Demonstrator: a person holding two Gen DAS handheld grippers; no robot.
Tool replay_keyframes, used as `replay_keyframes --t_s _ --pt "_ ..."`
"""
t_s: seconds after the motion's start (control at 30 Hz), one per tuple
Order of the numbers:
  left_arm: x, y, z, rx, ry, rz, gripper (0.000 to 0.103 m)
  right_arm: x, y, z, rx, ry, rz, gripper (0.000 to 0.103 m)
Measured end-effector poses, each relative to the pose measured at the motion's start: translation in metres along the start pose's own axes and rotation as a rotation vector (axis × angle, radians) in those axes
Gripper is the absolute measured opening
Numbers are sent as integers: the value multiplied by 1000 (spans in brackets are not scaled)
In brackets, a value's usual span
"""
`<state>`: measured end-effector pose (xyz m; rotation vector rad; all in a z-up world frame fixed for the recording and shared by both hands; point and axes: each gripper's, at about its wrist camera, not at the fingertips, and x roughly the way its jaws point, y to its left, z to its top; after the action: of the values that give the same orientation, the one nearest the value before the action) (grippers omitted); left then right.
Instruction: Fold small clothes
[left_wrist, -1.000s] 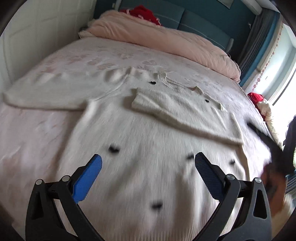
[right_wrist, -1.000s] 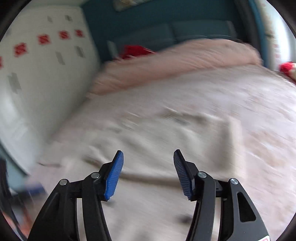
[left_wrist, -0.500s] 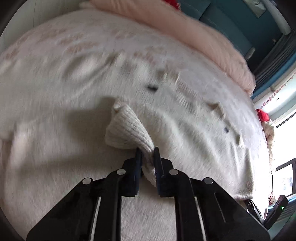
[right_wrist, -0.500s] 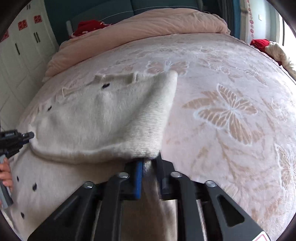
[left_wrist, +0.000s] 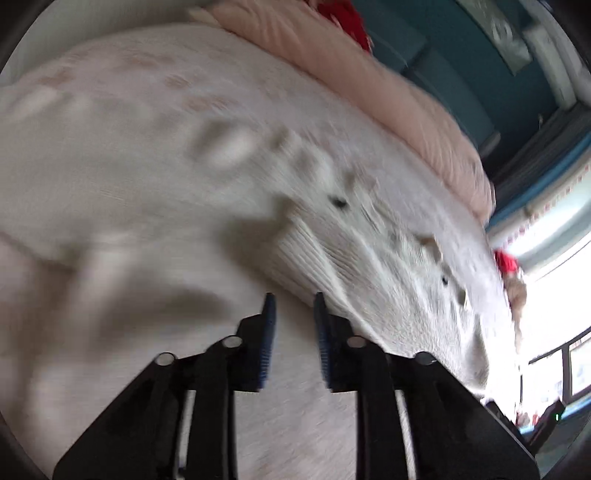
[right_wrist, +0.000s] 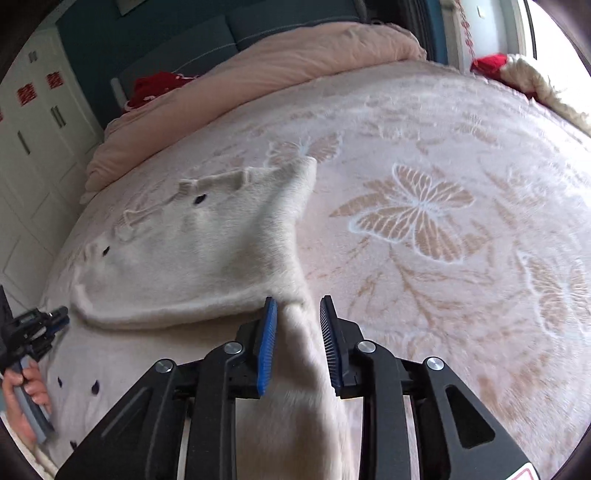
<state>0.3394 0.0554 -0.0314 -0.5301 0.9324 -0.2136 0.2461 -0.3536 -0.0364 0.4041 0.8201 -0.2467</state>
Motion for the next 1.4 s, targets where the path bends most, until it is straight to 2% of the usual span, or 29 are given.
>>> replay_keyframes --t_s 0.03,0.07,0.17,0.27,0.33,0.4,0.43,0.53,0.6,0.63,0.67,0.7,0.8,0.83,0.9,1.0,1.07,1.13,1.23,1.3,1.33,1.37,1.4 --pt "-18 17 4 -30 -30 23 48 -13 7 -9 -16 -6 4 33" --pt "-32 34 7 -59 -57 53 60 -25 14 -20 -36 -9 11 41" --pt "-76 100 29 -139 -142 189 68 -49 29 -50 -76 11 33 46" --pt "-110 174 61 -212 -195 354 73 -67 46 -92 -127 67 37 50" --pt "-126 218 83 -265 -217 445 73 -72 58 -117 -137 116 49 50" --pt "-138 255 100 -323 -231 496 73 -74 69 -139 -134 170 61 51" --pt "-142 271 108 -366 -240 518 72 -76 75 -146 -134 185 60 55" --pt "-143 308 123 -481 -237 466 72 -81 90 -157 -158 196 38 60" --pt "-137 316 129 -483 -225 471 58 -83 96 -163 -167 207 39 60" --pt "-132 313 134 -451 -208 488 39 -83 100 -163 -170 210 37 60" --pt "-127 309 137 -426 -186 499 13 -84 102 -163 -169 213 37 60" --pt "-127 306 141 -403 -171 483 10 -84 103 -162 -165 215 37 60" --pt "-137 262 157 -285 -245 447 10 -86 103 -160 -153 211 42 60" --pt "-143 233 162 -219 -271 414 10 -86 103 -159 -147 207 42 60" --pt "-154 181 166 -119 -305 336 10 -86 102 -157 -128 197 56 60" --pt "-165 82 158 33 -327 175 10 -87 96 -155 -84 188 79 60" --pt "-161 6 139 145 -302 46 10 -91 92 -154 -61 174 90 60" --pt "-147 -53 113 224 -256 -43 11 -95 87 -152 -47 158 100 60" --pt "-110 -124 54 311 -152 -127 15 -100 76 -151 -34 138 97 60" --pt "-81 -149 18 339 -74 -150 20 -104 66 -149 -20 123 88 60" --pt "-66 -156 -12 349 -12 -160 27 -106 59 -147 -5 116 85 60" --pt "-58 -154 -34 344 24 -155 39 -108 54 -145 4 112 82 60" --pt "-51 -148 -55 327 49 -139 45 -109 49 -142 9 104 75 60"
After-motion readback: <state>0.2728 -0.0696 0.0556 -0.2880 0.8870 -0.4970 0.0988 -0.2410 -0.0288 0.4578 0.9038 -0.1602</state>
